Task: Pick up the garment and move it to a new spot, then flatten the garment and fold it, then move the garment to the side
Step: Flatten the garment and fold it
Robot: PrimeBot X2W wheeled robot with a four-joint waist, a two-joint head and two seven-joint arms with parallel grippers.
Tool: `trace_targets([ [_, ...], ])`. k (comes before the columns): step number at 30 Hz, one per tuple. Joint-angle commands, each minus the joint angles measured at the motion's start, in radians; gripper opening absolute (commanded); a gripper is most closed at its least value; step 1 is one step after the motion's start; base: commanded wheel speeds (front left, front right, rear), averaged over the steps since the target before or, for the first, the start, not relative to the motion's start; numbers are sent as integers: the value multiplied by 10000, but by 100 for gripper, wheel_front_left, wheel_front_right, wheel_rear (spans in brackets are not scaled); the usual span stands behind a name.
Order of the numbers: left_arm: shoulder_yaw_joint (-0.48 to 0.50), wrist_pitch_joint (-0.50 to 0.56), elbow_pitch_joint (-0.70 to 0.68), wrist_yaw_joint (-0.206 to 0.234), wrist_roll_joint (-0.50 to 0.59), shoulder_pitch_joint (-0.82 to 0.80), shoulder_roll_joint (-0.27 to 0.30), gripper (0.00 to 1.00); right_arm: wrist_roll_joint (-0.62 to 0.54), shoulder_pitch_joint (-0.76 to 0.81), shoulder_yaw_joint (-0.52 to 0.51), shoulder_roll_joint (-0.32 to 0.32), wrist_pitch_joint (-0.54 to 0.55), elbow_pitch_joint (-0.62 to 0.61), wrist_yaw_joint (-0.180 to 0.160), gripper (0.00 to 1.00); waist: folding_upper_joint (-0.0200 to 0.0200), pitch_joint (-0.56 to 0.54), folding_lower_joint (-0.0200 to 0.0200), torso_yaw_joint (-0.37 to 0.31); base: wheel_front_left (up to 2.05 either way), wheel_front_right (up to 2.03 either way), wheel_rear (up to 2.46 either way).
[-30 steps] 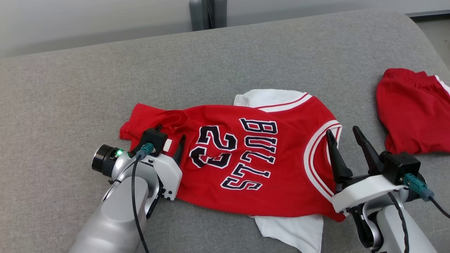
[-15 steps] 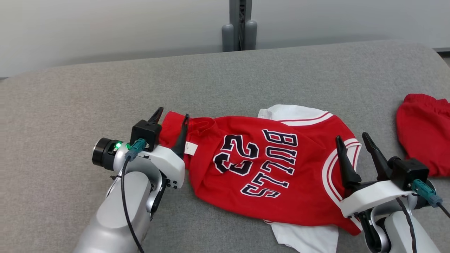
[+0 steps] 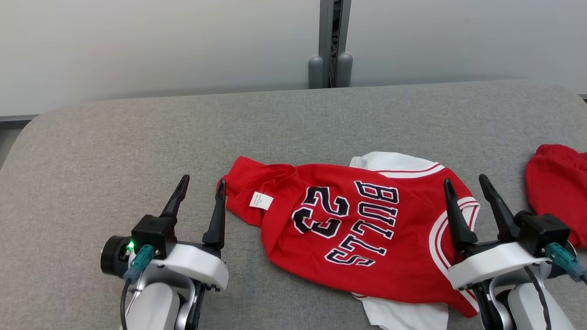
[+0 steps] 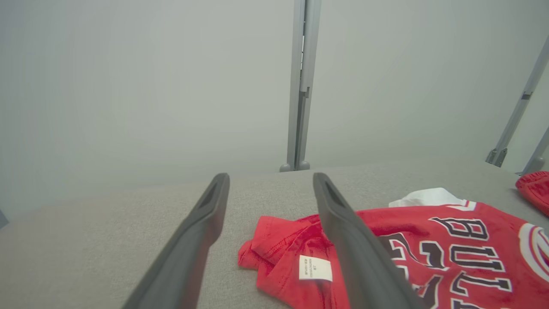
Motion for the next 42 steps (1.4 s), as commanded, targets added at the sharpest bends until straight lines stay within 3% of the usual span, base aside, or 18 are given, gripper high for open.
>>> trace_targets([
  [1, 182, -36, -226, -35, 89, 314, -15, 100, -68, 142, -59, -62, 68, -71, 2, 100, 0, -28, 0, 6, 0, 0, 0],
  [9, 692, -37, -1195, -175, 298, 1606, -258, 100, -91, 455, -285, -1, 188, -210, 2, 100, 0, -106, 0, 14, 0, 0, 0],
  [21, 541, -37, -1439, -188, 149, 1665, -289, 100, -118, 510, -410, 76, 335, -178, 2, 100, 0, -72, 0, -36, 0, 0, 0],
  [31, 203, -37, -1262, -182, 31, 1323, -287, 100, -296, -877, -558, -568, 613, 225, 2, 100, 0, 521, 0, 37, 0, 0, 0],
  [36, 59, -36, -1180, -182, 6, 1128, -287, 100, -162, -1964, -463, -930, 1015, 823, 2, 100, 0, 880, 0, 128, 0, 0, 0],
  [42, -175, -37, -1165, -142, -128, 861, -289, 100, 183, -3745, -78, -1552, 2462, 2961, 2, 100, 0, 1342, 0, 327, 0, 0, 0],
])
